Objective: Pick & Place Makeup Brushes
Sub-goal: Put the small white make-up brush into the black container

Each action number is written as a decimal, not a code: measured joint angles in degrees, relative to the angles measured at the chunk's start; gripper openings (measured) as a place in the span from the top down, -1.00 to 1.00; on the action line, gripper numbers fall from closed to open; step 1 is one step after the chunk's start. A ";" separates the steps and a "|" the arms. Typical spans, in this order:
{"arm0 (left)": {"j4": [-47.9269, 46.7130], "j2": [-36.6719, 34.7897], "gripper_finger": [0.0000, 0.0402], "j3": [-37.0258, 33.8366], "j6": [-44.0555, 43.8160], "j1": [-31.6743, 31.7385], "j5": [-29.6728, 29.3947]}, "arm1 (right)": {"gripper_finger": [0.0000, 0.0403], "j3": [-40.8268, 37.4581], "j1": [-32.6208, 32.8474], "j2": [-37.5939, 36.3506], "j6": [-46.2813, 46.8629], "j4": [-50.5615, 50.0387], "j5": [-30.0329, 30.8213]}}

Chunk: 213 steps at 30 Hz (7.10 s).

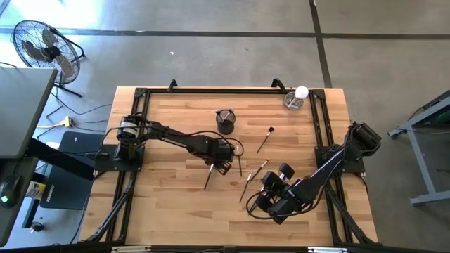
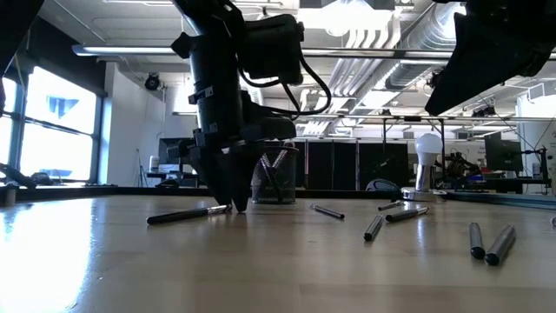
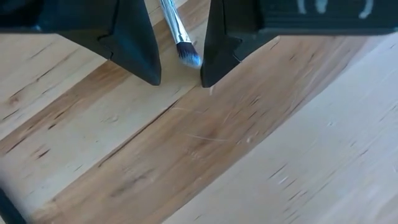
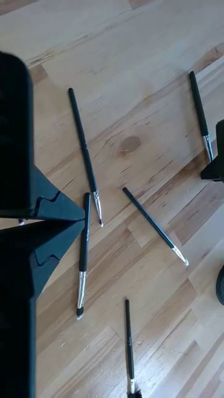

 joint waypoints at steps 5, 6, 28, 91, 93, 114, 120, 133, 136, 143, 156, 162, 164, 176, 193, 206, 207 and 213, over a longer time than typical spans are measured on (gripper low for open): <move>-0.48 0.00 0.39 -0.03 -0.97 -0.08 0.16 | 0.99 0.00 0.00 0.00 0.00 0.23 0.03; -0.54 0.00 0.39 -0.04 -1.43 -0.26 0.21 | 0.99 0.00 0.01 0.00 0.00 0.23 0.03; -2.21 0.04 0.39 0.17 -4.68 -1.40 5.28 | 0.99 0.00 0.02 0.00 0.00 0.61 -0.17; 4.27 -13.90 0.99 1.86 12.63 -0.81 -7.68 | 0.98 0.00 0.08 0.02 -0.04 0.78 -0.17; 3.62 -13.90 1.00 1.81 13.24 -0.88 -7.58 | 0.99 0.00 0.14 0.02 -0.04 0.76 -0.20; 3.63 -13.90 1.00 1.81 17.02 -7.67 -8.92 | 0.99 0.00 0.39 0.02 -0.12 -0.25 -0.32; 5.79 -13.90 1.00 1.81 18.90 -7.52 -9.71 | 0.99 0.00 0.39 0.02 -3.14 -0.73 -1.33; 13.32 -12.61 1.00 1.82 35.07 -7.50 -10.58 | 0.99 0.00 -1.86 0.02 -9.07 -1.93 -0.25; 13.44 -12.61 1.00 1.81 35.96 -7.48 -11.02 | 0.99 0.00 -3.64 0.02 -9.09 -3.75 -0.25; 14.27 -12.61 1.00 1.81 41.01 -5.26 -12.66 | 1.00 0.00 -10.09 0.02 -16.70 -7.68 -2.01; 16.62 -12.81 1.00 1.81 33.67 4.74 -0.57 | 1.00 0.00 -21.35 -9.56 -32.91 -12.88 -12.62; 15.57 -15.77 1.00 1.98 30.13 3.14 -1.72 | 1.00 0.00 -21.40 -22.44 -33.09 -14.93 -15.79; 13.24 -16.18 1.00 4.45 27.44 2.40 -1.78 | 1.00 0.00 -21.40 -26.23 -33.10 -14.87 -17.55; -2.82 -16.20 1.00 24.39 30.40 1.34 -7.14 | 1.00 0.00 -19.35 -37.63 -27.80 -18.28 -16.47; 4.67 -11.41 0.37 24.85 36.10 1.55 -4.11 | 1.00 -10.17 -16.28 -39.28 -20.64 -12.19 -16.60; -9.23 -9.88 0.19 25.14 33.73 1.53 -13.47 | 1.00 -31.73 -17.04 -41.83 -11.36 16.55 -18.84; -10.86 -9.81 0.22 25.11 33.39 1.51 -14.18 | 1.00 -32.76 -17.06 -41.81 -11.33 18.64 -19.61; -17.40 -10.79 0.47 25.05 33.11 -0.13 -16.01 | 1.00 -36.17 -17.03 -41.81 -11.43 26.53 -22.68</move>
